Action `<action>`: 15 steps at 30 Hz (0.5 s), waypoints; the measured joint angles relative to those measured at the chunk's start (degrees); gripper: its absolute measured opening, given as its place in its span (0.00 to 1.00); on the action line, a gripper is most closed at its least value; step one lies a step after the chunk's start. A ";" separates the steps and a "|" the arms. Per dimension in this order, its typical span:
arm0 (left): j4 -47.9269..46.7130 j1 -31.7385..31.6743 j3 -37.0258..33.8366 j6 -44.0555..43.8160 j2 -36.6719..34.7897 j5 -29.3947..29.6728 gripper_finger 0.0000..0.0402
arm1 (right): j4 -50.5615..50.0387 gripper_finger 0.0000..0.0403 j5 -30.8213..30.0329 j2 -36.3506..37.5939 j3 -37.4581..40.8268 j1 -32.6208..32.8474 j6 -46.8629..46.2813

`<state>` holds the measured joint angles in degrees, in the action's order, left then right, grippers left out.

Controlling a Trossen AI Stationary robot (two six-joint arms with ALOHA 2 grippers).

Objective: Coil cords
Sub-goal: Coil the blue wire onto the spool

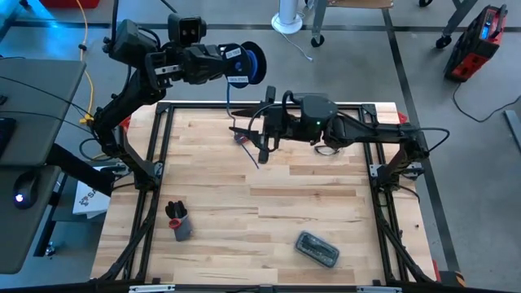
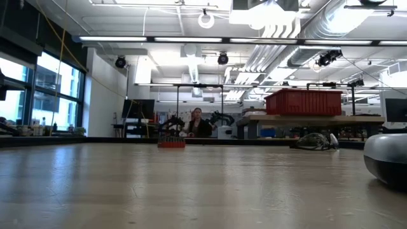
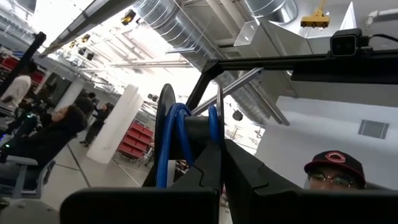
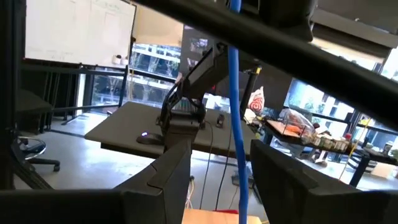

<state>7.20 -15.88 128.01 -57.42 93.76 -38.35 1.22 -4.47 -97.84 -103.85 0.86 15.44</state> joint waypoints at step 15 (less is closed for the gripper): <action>-1.73 1.35 0.02 -0.34 0.35 -0.31 0.00 | 0.24 0.33 -0.48 -0.11 0.00 0.02 0.19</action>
<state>5.48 -14.52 128.03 -57.76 94.11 -38.66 1.46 -4.95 -97.95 -103.86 0.88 15.63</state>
